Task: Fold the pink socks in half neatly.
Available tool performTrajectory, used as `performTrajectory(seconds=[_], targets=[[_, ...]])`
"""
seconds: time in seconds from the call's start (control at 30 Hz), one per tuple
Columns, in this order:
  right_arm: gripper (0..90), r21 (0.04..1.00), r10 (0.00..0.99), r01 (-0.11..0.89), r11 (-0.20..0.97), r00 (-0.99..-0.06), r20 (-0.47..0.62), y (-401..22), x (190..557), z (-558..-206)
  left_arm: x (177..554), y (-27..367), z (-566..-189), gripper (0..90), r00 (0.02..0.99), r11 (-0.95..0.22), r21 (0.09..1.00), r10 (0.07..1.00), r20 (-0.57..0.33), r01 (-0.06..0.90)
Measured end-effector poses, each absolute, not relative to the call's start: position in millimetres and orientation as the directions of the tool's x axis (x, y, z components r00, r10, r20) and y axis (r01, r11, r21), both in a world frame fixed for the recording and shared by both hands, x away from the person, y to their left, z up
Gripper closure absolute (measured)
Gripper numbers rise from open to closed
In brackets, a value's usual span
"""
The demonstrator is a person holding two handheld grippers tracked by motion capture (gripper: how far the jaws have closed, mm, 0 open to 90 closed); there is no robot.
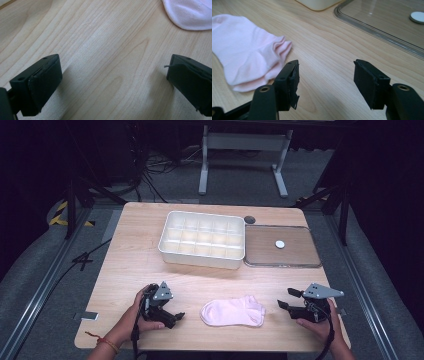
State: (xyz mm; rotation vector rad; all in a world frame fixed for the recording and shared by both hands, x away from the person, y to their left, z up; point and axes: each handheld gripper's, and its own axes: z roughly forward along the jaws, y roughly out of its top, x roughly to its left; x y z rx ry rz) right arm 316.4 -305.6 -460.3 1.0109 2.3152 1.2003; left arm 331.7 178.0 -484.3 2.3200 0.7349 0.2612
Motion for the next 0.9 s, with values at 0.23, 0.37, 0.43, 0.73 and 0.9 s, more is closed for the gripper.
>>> performTrajectory(seconds=[0.23,0.37,0.43,0.73,0.9], targets=[[39.4,0.819,0.700,0.411,0.401,-0.714,0.015,-295.3,312.9,-458.2,331.6,177.9,-484.4,0.2,0.820,-0.608,0.663,0.572,-0.016,0.437],[41.3,0.826,0.679,0.385,0.412,-0.734,0.003,-288.0,310.8,-455.4,331.7,178.0,-484.4,0.2,0.821,-0.609,0.664,0.571,-0.014,0.435],[41.6,0.827,0.674,0.380,0.415,-0.738,0.001,-284.1,310.0,-454.1,331.6,178.0,-484.5,0.2,0.820,-0.608,0.664,0.572,-0.014,0.435],[47.7,0.833,0.638,0.348,0.430,-0.770,-0.008,-264.7,306.5,-450.9,331.6,177.9,-484.4,0.2,0.820,-0.607,0.664,0.572,-0.016,0.437],[56.2,0.837,0.611,0.328,0.439,-0.792,-0.010,-250.0,305.7,-448.7,331.2,177.2,-484.3,0.2,0.815,-0.606,0.662,0.579,-0.013,0.441]])
